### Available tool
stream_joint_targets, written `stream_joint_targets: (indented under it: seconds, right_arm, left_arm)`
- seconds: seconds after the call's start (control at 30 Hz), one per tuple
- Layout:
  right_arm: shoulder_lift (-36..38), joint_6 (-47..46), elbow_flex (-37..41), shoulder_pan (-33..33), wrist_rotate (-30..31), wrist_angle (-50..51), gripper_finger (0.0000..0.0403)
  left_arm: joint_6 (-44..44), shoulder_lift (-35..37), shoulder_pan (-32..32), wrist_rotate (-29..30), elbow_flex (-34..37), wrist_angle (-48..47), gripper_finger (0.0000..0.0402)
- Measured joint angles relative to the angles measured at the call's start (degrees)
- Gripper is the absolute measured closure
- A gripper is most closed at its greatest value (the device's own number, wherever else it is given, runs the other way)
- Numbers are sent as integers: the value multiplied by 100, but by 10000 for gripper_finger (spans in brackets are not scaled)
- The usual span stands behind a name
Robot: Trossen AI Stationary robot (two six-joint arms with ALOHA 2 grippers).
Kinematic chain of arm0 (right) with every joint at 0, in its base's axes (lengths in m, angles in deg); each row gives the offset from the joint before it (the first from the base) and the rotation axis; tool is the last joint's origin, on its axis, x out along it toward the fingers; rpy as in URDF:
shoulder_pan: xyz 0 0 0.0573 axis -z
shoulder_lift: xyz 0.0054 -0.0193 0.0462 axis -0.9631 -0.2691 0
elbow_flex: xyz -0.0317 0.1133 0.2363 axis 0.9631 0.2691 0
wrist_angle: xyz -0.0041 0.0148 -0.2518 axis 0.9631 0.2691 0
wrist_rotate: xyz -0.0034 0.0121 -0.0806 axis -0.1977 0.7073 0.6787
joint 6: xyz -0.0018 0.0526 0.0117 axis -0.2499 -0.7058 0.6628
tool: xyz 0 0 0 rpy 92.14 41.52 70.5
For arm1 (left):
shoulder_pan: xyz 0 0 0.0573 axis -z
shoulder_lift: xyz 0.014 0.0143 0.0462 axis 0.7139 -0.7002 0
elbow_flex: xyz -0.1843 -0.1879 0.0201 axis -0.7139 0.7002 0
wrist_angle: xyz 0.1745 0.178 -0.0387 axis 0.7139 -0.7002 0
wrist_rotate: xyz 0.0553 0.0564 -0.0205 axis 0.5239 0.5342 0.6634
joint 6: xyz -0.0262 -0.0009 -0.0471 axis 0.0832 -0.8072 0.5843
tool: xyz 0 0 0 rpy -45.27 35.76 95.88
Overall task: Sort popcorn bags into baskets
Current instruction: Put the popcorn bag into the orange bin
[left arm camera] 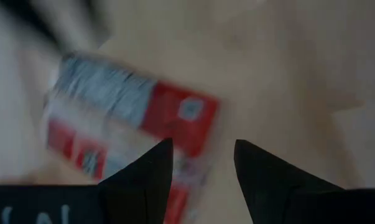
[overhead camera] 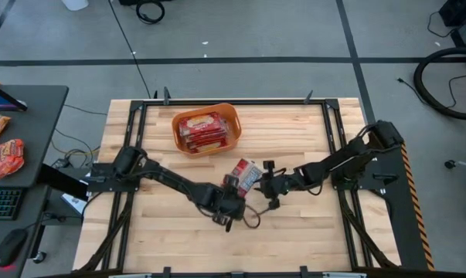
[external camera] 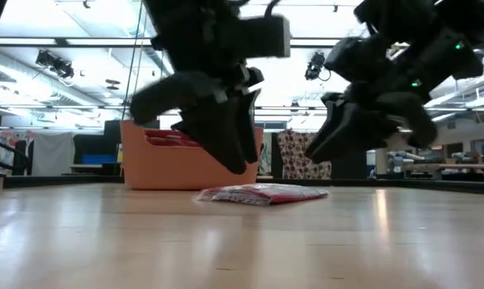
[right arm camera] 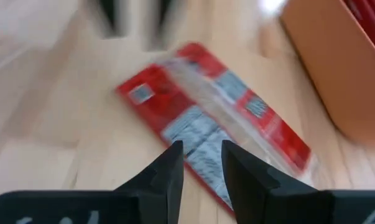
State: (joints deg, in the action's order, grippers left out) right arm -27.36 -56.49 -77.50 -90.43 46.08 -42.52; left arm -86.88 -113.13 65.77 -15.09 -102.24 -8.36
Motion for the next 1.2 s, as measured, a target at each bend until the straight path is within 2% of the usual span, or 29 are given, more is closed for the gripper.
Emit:
stream_joint_targets:
  seconds: [0.1, 0.23, 0.43, 0.63, 0.77, 0.97, 1.2]
  right_arm:
    - [-44, 684, 0, -116, 55, 100, 288]
    - [-265, 928, 0, -137, 55, 46, 274]
    - [-651, 1129, 0, -134, 173, -174, 232]
    - [-1017, 1175, -16, -100, 655, -525, 210]
    - [-1096, 1237, -29, -37, 762, -620, 211]
    - [-1061, 1811, -9, -52, 885, -826, 219]
    - [-1071, 2104, -7, -145, 1589, -1015, 251]
  left_arm:
    - [531, 0, -238, 344, 2, -234, 225]
    - [733, 0, -620, 452, 4, -433, 225]
    - [731, -164, -1177, -224, 15, -615, 225]
    - [435, -304, -1414, -362, -7, -406, 225]
    - [168, -316, -1367, -395, 0, -132, 225]
    - [-23, -317, -1333, -408, 2, -3, 225]
    - [-19, -317, -1298, -411, 2, 17, 225]
